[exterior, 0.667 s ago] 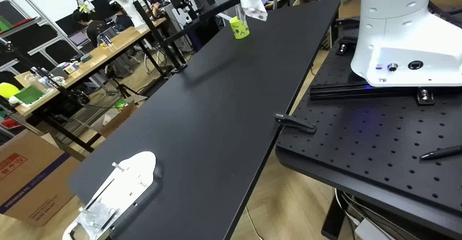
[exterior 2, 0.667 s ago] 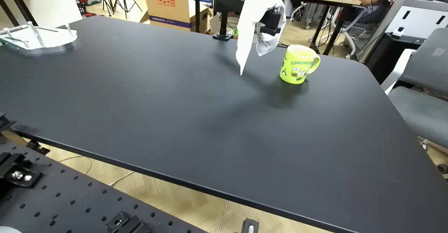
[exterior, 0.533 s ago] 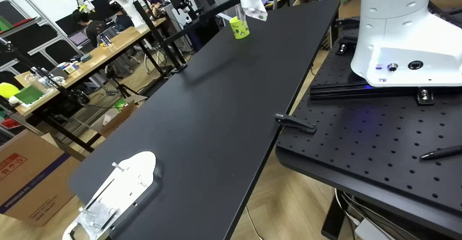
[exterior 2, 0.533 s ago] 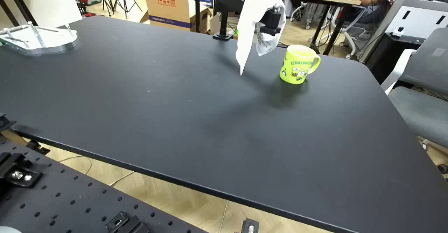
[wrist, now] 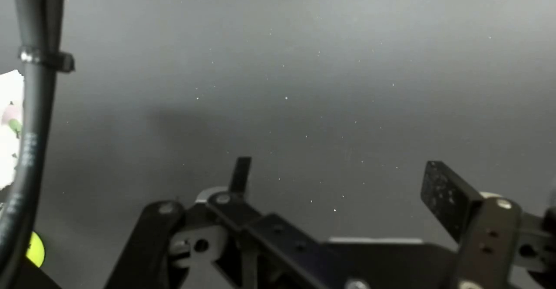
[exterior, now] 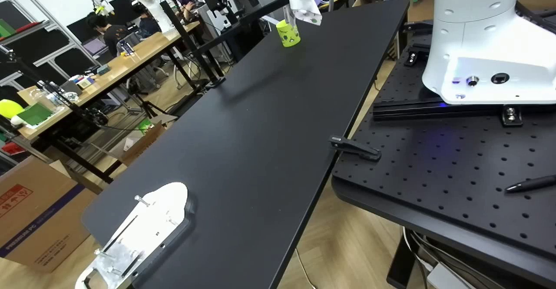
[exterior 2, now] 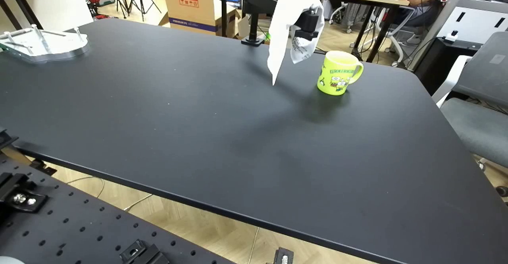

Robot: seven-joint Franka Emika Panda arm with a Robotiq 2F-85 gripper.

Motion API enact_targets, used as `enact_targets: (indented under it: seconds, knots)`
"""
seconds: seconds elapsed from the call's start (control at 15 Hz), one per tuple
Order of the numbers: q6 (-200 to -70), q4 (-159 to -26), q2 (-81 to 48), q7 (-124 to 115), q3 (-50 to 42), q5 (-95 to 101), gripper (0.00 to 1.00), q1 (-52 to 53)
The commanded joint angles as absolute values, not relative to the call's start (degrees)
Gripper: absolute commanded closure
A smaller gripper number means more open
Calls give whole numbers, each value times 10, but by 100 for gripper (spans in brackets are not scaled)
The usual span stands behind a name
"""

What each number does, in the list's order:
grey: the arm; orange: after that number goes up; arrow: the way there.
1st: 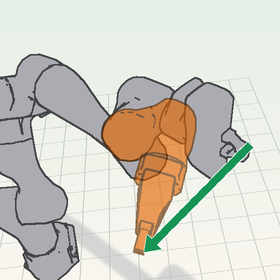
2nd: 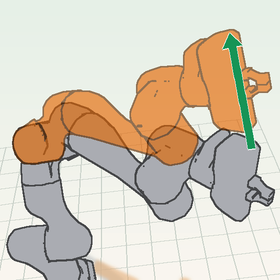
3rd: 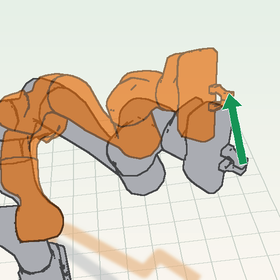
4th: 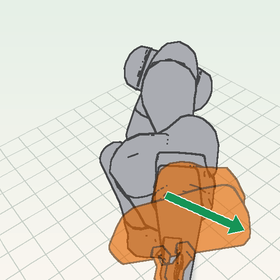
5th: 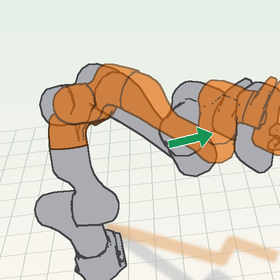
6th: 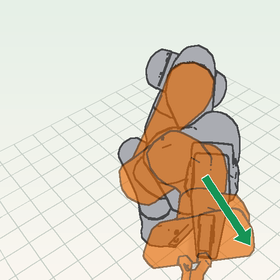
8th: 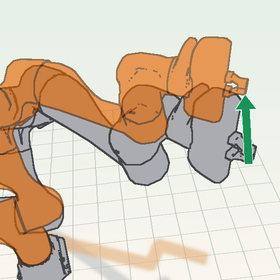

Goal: Put the cloth on the table

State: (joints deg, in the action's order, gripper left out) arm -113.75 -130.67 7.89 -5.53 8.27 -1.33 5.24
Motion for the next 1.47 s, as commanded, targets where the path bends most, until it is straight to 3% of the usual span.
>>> enact_targets:
  seconds: [0.0, 1.0, 1.4]
  knots:
    - [-1141, -1307, 81, -66, 79, 2, 0, 55]
    - [-1341, -1434, 223, -204, -23, 150, 0, -108]
    - [-1333, -1419, 203, -171, -18, 146, 0, -111]
